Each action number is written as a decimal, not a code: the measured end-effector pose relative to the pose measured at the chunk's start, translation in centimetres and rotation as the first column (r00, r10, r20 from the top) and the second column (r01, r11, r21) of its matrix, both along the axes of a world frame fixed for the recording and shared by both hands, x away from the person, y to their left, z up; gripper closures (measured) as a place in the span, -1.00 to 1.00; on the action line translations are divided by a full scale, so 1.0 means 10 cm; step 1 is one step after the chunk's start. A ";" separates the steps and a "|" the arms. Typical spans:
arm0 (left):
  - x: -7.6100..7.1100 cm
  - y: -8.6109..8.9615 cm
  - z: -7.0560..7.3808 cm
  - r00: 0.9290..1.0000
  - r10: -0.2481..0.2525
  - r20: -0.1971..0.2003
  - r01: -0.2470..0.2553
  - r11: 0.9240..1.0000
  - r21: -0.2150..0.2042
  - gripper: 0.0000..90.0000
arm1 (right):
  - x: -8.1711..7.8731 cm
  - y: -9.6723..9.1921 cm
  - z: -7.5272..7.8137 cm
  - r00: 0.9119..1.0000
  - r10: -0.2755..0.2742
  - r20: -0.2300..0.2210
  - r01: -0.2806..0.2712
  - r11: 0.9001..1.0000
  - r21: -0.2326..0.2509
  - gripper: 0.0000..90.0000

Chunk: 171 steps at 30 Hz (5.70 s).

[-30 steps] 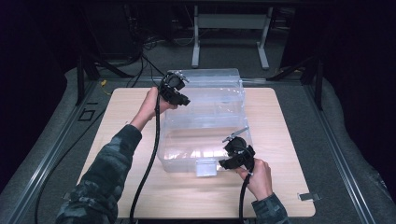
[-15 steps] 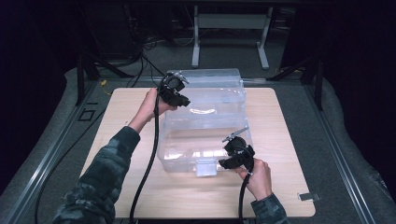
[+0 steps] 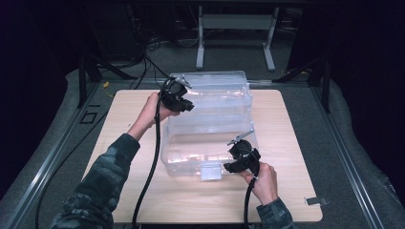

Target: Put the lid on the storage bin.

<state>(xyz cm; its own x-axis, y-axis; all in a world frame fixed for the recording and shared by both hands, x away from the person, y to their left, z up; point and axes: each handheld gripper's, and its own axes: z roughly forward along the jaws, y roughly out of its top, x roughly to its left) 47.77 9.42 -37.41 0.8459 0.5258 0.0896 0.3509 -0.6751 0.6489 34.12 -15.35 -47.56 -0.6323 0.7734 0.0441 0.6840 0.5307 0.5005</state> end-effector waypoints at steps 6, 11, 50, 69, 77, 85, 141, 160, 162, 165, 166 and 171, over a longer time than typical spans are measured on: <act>-0.06 0.01 0.02 1.000 -0.013 0.010 0.013 1.000 -0.005 0.80 | 0.00 0.00 0.00 1.000 0.000 0.001 0.000 1.000 -0.001 0.11; -0.09 0.02 0.02 1.000 -0.019 0.015 0.019 1.000 -0.004 0.81 | 0.00 0.01 -0.01 1.000 -0.002 0.013 0.002 1.000 0.003 0.09; -0.21 -0.04 0.09 0.996 -0.084 0.023 0.083 0.995 0.061 0.85 | 0.13 0.05 -0.02 0.998 -0.037 0.045 0.037 0.999 0.002 0.03; -0.28 -0.03 0.06 0.996 -0.078 0.032 0.076 0.995 0.068 0.85 | 0.28 0.08 -0.01 0.998 -0.051 0.046 0.051 0.999 -0.013 -0.01; -0.31 -0.01 0.03 0.996 -0.083 0.030 0.081 0.995 0.061 0.85 | 0.33 0.08 -0.02 0.998 -0.052 0.047 0.052 0.999 -0.011 -0.01; -0.37 0.01 -0.02 0.995 -0.087 0.039 0.084 0.995 0.056 0.85 | 0.36 0.08 -0.02 0.997 -0.049 0.052 0.049 0.999 -0.007 -0.01; -0.74 0.01 -0.27 0.993 -0.064 0.098 0.057 0.996 0.068 0.79 | 0.36 0.08 -0.03 0.996 -0.035 0.085 0.037 0.999 -0.015 -0.04; -0.81 0.05 -0.34 0.990 -0.083 0.114 0.077 0.996 0.053 0.76 | 0.04 0.06 0.40 0.981 0.054 0.185 -0.072 0.993 0.090 -0.17; -0.82 0.05 -0.35 0.990 -0.080 0.120 0.075 0.996 0.050 0.75 | 0.01 0.06 0.52 0.974 0.058 0.221 -0.082 0.991 0.103 0.10; -0.85 0.04 -0.36 0.989 -0.075 0.127 0.070 0.996 0.049 0.74 | 0.02 0.05 0.71 0.961 0.040 0.274 -0.085 0.985 0.153 0.42; -0.85 0.04 -0.37 0.989 -0.076 0.129 0.069 0.996 0.052 0.73 | 0.05 0.04 0.78 0.955 0.027 0.295 -0.080 0.982 0.170 0.58; -0.89 0.05 -0.41 0.990 -0.071 0.120 0.066 0.997 0.045 0.71 | 0.34 0.02 0.95 0.939 -0.071 0.336 0.001 0.979 0.203 0.88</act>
